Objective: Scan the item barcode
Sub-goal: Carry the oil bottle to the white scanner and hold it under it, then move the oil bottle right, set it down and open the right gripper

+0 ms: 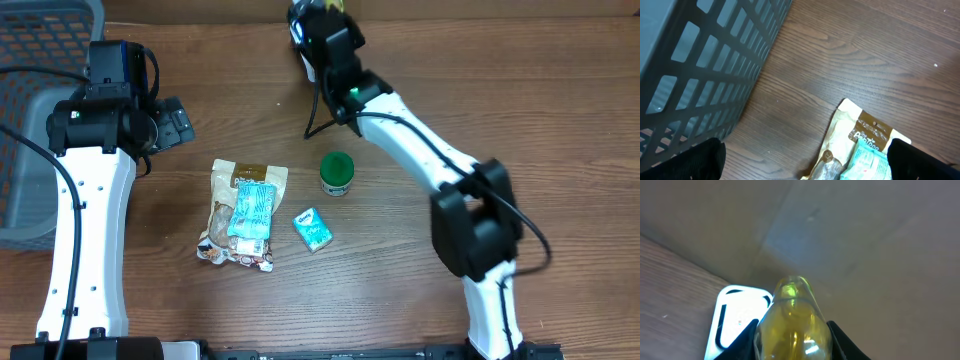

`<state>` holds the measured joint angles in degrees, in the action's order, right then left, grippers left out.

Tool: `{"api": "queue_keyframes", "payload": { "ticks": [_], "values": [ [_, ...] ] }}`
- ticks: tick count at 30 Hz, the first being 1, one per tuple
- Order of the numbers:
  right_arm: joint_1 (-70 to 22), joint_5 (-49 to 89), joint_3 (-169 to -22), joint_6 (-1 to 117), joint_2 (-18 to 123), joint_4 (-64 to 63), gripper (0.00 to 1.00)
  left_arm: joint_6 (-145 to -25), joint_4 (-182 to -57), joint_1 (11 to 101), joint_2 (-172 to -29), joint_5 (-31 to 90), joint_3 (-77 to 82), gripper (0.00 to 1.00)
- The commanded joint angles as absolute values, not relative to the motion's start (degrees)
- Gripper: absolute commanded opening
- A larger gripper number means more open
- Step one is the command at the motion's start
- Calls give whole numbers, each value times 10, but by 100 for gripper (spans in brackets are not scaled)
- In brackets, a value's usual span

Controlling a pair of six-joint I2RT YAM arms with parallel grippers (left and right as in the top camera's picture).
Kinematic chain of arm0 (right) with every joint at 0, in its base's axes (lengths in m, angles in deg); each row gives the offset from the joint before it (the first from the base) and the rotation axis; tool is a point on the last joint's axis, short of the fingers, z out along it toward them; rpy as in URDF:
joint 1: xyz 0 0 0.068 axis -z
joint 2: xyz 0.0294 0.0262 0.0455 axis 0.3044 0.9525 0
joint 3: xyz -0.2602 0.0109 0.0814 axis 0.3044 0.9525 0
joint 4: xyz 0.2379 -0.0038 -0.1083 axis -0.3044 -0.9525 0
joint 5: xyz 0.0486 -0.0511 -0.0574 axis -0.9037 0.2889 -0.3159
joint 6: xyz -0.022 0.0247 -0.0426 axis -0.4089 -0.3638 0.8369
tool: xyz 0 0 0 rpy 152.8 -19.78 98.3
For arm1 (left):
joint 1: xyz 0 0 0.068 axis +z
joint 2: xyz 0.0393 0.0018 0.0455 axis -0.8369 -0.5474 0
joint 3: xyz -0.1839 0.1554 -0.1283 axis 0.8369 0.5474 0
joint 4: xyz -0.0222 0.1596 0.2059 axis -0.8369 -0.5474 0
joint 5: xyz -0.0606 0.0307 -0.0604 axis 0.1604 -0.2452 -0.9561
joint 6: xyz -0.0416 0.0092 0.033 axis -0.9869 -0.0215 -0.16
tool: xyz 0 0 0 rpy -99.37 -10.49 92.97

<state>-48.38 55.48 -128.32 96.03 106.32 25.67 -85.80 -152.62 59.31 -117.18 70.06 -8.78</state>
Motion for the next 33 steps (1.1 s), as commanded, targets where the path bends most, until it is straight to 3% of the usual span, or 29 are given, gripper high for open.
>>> {"api": "queue_keyframes", "payload": {
  "ticks": [1, 11, 18, 23, 33],
  "values": [
    [-465, 562, -1292, 868, 957, 177, 4, -851, -1526, 594, -1169, 708, -93, 100],
    [-378, 453, -1292, 719, 898, -194, 4, -851, -1526, 594, -1169, 708, -93, 99],
    [-292, 385, -1280, 687, 900, -355, 4, -851, -1526, 594, -1169, 708, -93, 100],
    [-236, 344, -1253, 687, 902, -396, 4, -851, -1526, 594, -1169, 708, -93, 99],
    [-167, 344, -1158, 687, 902, -347, 5, -851, -1526, 594, -1169, 708, -93, 100]
  ]
}}
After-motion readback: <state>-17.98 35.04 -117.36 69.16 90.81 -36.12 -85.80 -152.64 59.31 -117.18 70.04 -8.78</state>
